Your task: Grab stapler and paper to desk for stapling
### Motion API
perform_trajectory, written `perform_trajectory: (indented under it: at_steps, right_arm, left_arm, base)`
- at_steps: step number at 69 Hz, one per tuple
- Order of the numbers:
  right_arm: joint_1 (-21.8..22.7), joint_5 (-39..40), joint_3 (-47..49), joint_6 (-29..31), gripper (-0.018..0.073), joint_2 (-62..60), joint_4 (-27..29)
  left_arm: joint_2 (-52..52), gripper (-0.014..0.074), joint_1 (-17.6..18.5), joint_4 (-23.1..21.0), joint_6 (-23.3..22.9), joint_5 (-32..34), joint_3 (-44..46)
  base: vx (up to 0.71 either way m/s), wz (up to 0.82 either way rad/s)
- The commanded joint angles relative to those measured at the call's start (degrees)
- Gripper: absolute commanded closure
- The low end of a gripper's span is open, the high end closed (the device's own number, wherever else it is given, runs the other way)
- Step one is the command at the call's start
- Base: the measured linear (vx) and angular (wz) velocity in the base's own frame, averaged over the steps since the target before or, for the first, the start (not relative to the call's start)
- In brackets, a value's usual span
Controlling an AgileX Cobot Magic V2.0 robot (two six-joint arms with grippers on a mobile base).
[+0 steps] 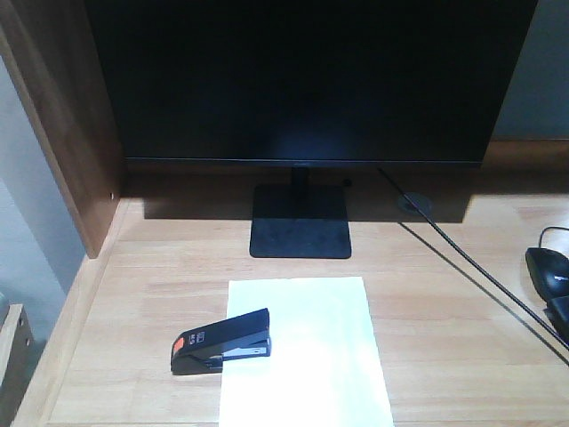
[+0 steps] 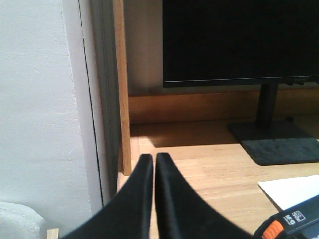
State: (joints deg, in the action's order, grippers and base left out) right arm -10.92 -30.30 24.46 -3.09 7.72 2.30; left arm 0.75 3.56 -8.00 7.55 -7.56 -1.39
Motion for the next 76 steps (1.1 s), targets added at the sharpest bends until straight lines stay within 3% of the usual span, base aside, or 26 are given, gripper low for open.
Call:
perform_trajectory:
  at_steps: [1,22,39,52,63,76]
  right_arm:
    - [0.13,4.22,1.71,0.48,0.0562,0.70,-0.19]
    - [0.13,4.07,1.71,0.48,0.0562,0.70,-0.34]
    - [0.20,4.11,1.65,0.66,0.0562,0.86,-4.76]
    - [6.43,7.69,-2.71,0.60,0.0562,0.86,-5.41]
    - [12.33,15.59,-10.70,0.48,0.0562,-0.73,-4.59]
    - [13.74,22.10,-19.58,0.67,0.0562,-6.04,-5.62]
  left_arm:
    - [0.87,0.0603,-0.08,-0.10,-0.51,4.04,-0.62]
    - [0.87,0.0603,-0.08,-0.10,-0.51,4.04,-0.62]
    - [0.87,0.0603,-0.08,-0.10,-0.51,4.04,-0.62]
    - [0.87,0.0603,-0.08,-0.10,-0.51,4.04,-0.62]
    - [0.87,0.0603,-0.08,-0.10,-0.51,4.04,-0.62]
    - [0.87,0.0603,-0.08,-0.10,-0.51,4.04,-0.62]
  base:
    - [0.00,0.00]
    - [0.00,0.00]
    - [0.00,0.00]
    - [0.00,0.00]
    - [0.00,0.00]
    - [0.00,0.00]
